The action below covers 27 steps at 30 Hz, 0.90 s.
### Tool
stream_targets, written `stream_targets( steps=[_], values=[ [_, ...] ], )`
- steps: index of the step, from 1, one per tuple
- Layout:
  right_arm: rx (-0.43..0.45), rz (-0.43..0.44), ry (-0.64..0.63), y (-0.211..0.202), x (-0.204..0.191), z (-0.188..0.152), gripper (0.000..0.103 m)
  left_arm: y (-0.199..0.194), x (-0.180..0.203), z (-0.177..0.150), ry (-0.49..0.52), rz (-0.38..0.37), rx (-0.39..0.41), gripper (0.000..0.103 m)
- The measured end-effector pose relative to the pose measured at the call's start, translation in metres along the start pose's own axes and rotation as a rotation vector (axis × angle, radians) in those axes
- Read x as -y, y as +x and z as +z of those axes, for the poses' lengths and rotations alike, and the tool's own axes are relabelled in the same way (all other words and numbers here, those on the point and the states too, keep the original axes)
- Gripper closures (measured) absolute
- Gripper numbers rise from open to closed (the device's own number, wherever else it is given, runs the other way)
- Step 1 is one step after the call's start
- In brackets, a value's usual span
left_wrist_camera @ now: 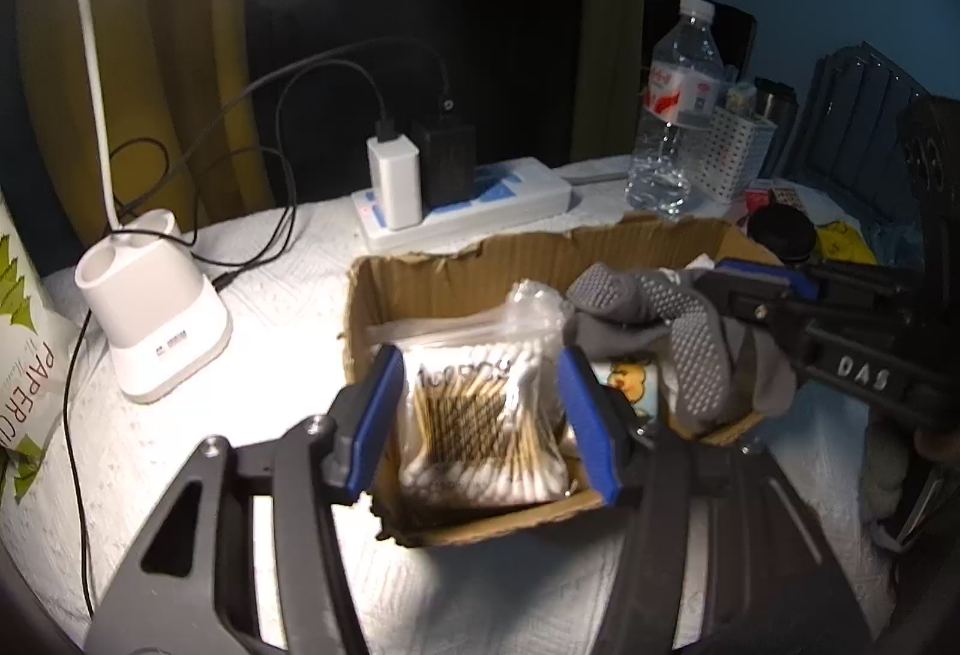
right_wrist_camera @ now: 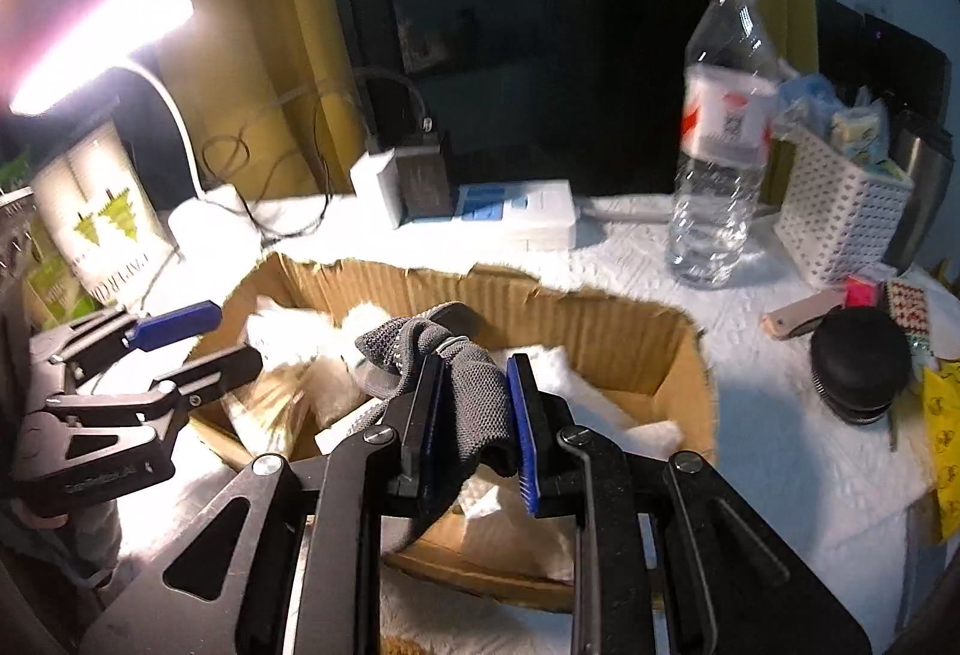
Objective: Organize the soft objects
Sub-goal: 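Carry the glove with the right tool while the left tool carries the swab bag over the box, then open the right tool to drop the glove while the left tool releases the swab bag into the box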
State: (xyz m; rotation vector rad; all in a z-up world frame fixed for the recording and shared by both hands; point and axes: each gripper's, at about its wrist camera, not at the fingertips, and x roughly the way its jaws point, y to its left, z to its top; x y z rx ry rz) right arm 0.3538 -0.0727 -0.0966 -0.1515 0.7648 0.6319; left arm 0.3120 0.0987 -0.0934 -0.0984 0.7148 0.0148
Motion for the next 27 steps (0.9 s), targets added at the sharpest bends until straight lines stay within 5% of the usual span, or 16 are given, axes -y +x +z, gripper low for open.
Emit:
stream_targets(
  steps=[4, 11, 14, 20, 27],
  values=[
    [-0.052, -0.023, -0.001, 0.018, -0.004, -0.008, 0.080, 0.002, -0.005, 0.000, -0.021, -0.007, -0.008, 0.036],
    [-0.100, -0.053, 0.008, 0.026, -0.004, -0.016, 0.078, -0.005, -0.007, -0.002, -0.025, -0.014, 0.005, 0.035],
    [-0.127, -0.059, 0.015, 0.023, -0.005, -0.016, 0.069, -0.009, -0.007, -0.002, -0.024, -0.016, 0.017, 0.035],
    [-0.093, -0.072, 0.027, 0.003, -0.007, -0.015, 0.052, -0.023, -0.006, -0.003, -0.021, -0.023, 0.045, 0.034],
    [-0.039, -0.096, 0.044, -0.026, -0.010, -0.016, 0.050, -0.046, 0.004, -0.006, 0.003, -0.040, 0.084, 0.032]
  ],
)
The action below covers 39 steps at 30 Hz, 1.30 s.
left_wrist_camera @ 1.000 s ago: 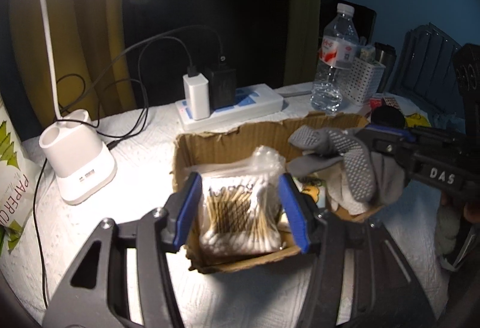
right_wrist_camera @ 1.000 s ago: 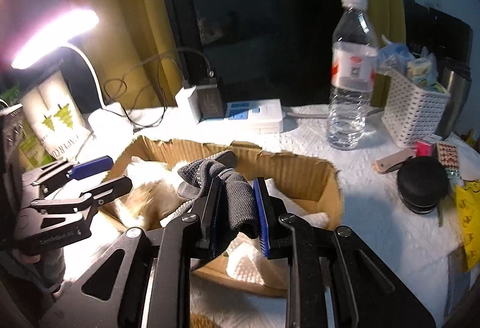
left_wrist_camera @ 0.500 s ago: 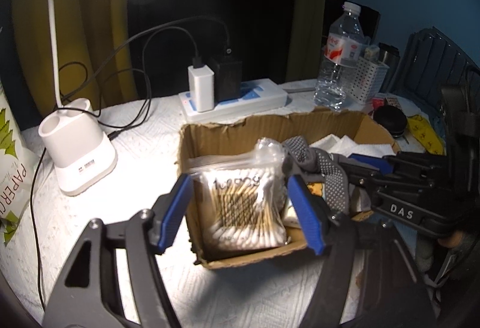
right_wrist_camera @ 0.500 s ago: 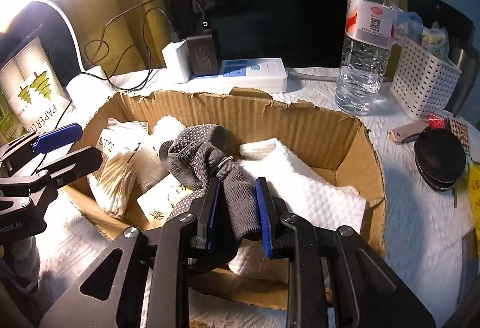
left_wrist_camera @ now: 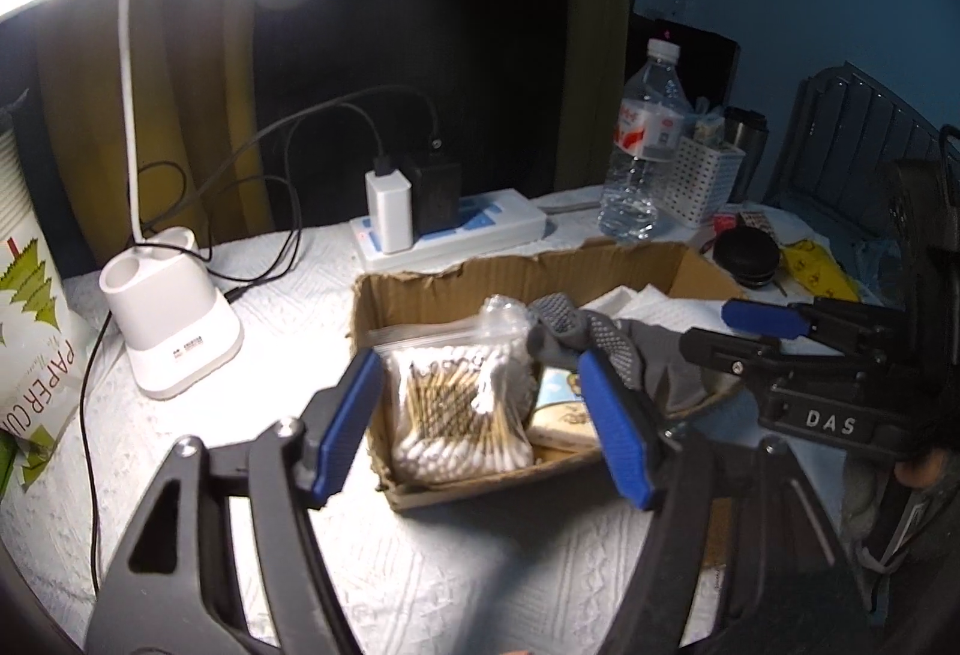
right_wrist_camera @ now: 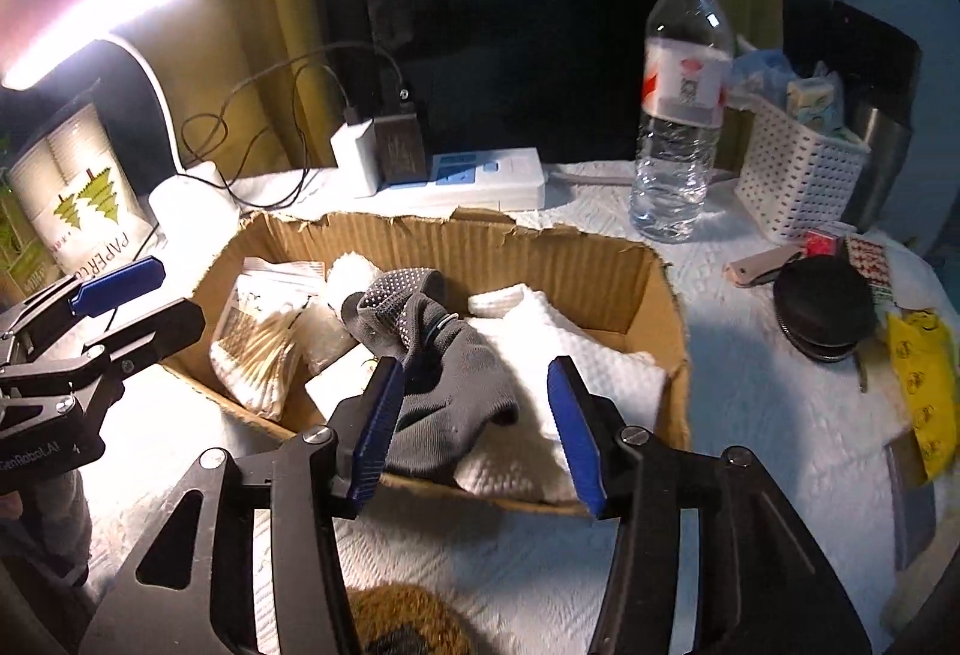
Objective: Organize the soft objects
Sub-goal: 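Open the right tool to drop the glove while the left tool releases the swab bag into the box, then grasp the brown fuzzy plush with the right tool while the left tool grasps the pink plush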
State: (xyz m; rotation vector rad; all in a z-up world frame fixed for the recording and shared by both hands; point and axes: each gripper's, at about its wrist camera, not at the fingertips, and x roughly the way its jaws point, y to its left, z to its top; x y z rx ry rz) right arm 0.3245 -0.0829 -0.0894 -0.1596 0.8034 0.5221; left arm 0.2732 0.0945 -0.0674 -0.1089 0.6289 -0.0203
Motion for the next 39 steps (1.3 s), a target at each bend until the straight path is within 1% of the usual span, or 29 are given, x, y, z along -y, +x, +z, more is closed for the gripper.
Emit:
stream_targets(
  steps=[1, 2, 23, 39],
  values=[
    [0.005, 0.000, 0.001, -0.004, 0.000, -0.001, 0.050, -0.003, 0.001, 0.000, 0.001, -0.004, 0.005, 0.027],
    [0.010, 0.000, 0.001, -0.009, 0.000, -0.002, 0.050, -0.007, 0.002, -0.001, 0.001, -0.011, 0.013, 0.024],
    [0.102, 0.011, 0.012, -0.087, -0.010, -0.045, 0.050, -0.067, 0.039, -0.029, 0.031, -0.052, 0.040, 0.023],
    [0.118, 0.011, 0.038, -0.121, -0.006, -0.095, 0.050, -0.096, 0.070, -0.072, 0.055, -0.085, 0.010, 0.023]
  ],
)
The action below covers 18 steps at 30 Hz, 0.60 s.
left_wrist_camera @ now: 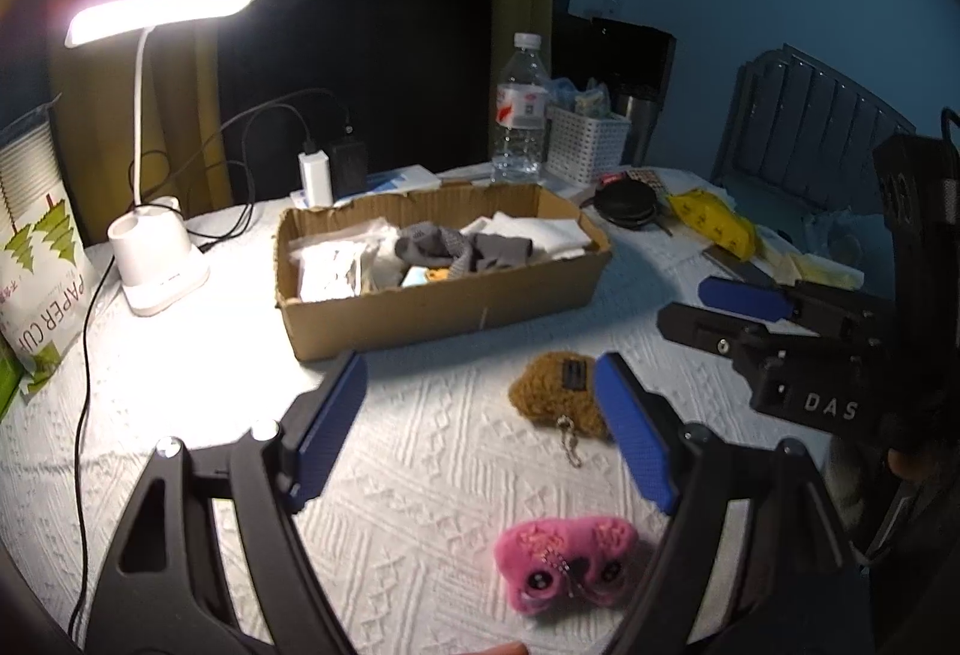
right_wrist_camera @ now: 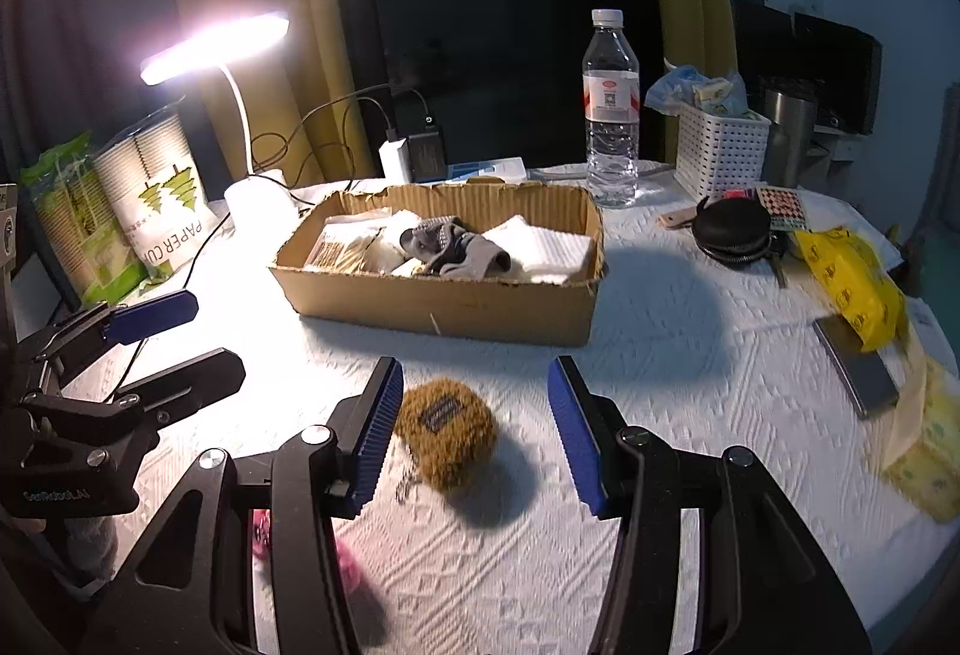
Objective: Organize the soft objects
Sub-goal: 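Grasp the brown fuzzy plush with the right tool while the left tool grasps the pink plush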
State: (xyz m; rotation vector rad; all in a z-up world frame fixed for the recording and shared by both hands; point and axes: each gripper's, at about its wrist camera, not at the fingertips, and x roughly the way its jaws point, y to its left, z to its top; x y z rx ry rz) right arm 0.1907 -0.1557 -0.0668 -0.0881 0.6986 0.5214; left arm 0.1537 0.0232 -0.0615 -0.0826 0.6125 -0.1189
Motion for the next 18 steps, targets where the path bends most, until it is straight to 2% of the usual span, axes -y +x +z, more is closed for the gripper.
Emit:
stream_targets(
  steps=[18],
  values=[
    [-0.015, 0.011, 0.054, -0.009, 0.012, -0.040, 0.050, 0.010, 0.021, -0.039, 0.019, -0.019, -0.097, 0.023]
  ],
)
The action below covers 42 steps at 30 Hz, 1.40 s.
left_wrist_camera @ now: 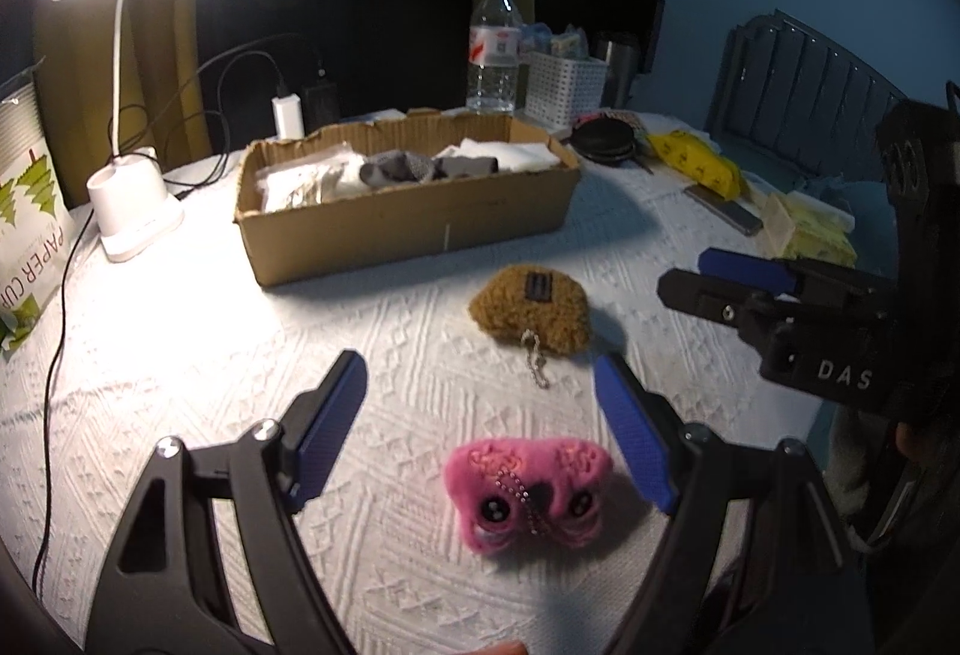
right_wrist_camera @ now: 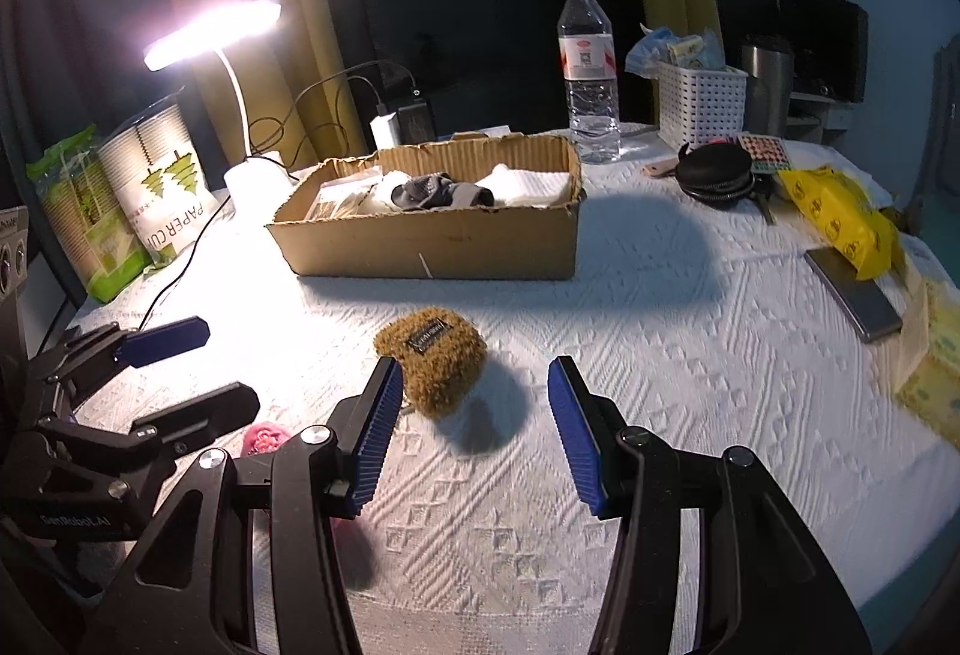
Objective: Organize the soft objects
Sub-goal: 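Grasp the brown fuzzy plush with the right tool while the left tool grasps the pink plush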
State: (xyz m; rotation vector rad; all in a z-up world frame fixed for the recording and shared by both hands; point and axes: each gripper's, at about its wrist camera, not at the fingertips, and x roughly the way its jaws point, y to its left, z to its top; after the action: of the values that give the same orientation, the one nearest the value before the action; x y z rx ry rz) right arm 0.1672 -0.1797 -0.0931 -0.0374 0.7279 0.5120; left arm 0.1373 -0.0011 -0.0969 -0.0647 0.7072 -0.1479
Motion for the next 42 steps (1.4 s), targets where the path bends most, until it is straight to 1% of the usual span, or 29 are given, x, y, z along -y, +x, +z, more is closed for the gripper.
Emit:
stream_targets(
  steps=[3, 4, 5, 6, 11, 13, 19, 21, 23, 26, 28, 31, 37, 42],
  values=[
    [-0.004, 0.002, 0.007, 0.002, 0.003, -0.003, 0.050, 0.007, 0.002, -0.006, 0.004, -0.011, -0.032, 0.021],
    [-0.005, 0.003, 0.010, 0.002, 0.005, -0.004, 0.050, 0.010, 0.004, -0.008, 0.008, -0.018, -0.044, 0.017],
    [-0.007, 0.004, 0.012, 0.003, 0.006, -0.006, 0.050, 0.013, 0.006, -0.010, 0.014, -0.029, -0.059, 0.010],
    [-0.009, 0.006, 0.015, 0.004, 0.007, -0.007, 0.050, 0.016, 0.008, -0.012, 0.020, -0.036, -0.070, 0.009],
    [-0.026, 0.009, 0.026, 0.011, 0.011, -0.011, 0.050, 0.030, 0.019, -0.020, 0.054, -0.046, -0.126, 0.009],
    [-0.030, 0.009, 0.029, 0.014, 0.014, -0.010, 0.050, 0.037, 0.022, -0.022, 0.067, -0.038, -0.154, 0.009],
    [-0.049, 0.001, 0.031, 0.023, 0.016, -0.009, 0.050, 0.049, 0.015, -0.023, 0.070, -0.021, -0.177, 0.010],
    [-0.060, -0.002, 0.031, 0.027, 0.016, -0.008, 0.050, 0.051, 0.012, -0.023, 0.060, -0.051, -0.185, 0.021],
    [-0.068, -0.004, 0.029, 0.031, 0.015, -0.007, 0.050, 0.053, 0.012, -0.023, 0.073, -0.045, -0.190, 0.040],
    [-0.081, -0.007, 0.021, 0.037, 0.011, -0.005, 0.050, 0.053, 0.006, -0.022, 0.068, -0.062, -0.186, 0.045],
    [-0.091, -0.007, 0.013, 0.043, 0.007, -0.003, 0.050, 0.050, 0.002, -0.021, 0.076, -0.052, -0.172, 0.046],
    [-0.106, -0.007, 0.001, 0.051, 0.002, -0.001, 0.050, 0.047, -0.012, -0.019, 0.056, -0.045, -0.161, 0.048],
    [-0.134, -0.005, -0.021, 0.069, -0.014, 0.005, 0.050, 0.038, -0.046, -0.015, -0.006, -0.026, -0.129, 0.048],
    [-0.152, -0.011, -0.031, 0.084, -0.023, 0.011, 0.050, 0.037, -0.066, -0.014, -0.044, -0.016, -0.122, 0.048]
  ],
)
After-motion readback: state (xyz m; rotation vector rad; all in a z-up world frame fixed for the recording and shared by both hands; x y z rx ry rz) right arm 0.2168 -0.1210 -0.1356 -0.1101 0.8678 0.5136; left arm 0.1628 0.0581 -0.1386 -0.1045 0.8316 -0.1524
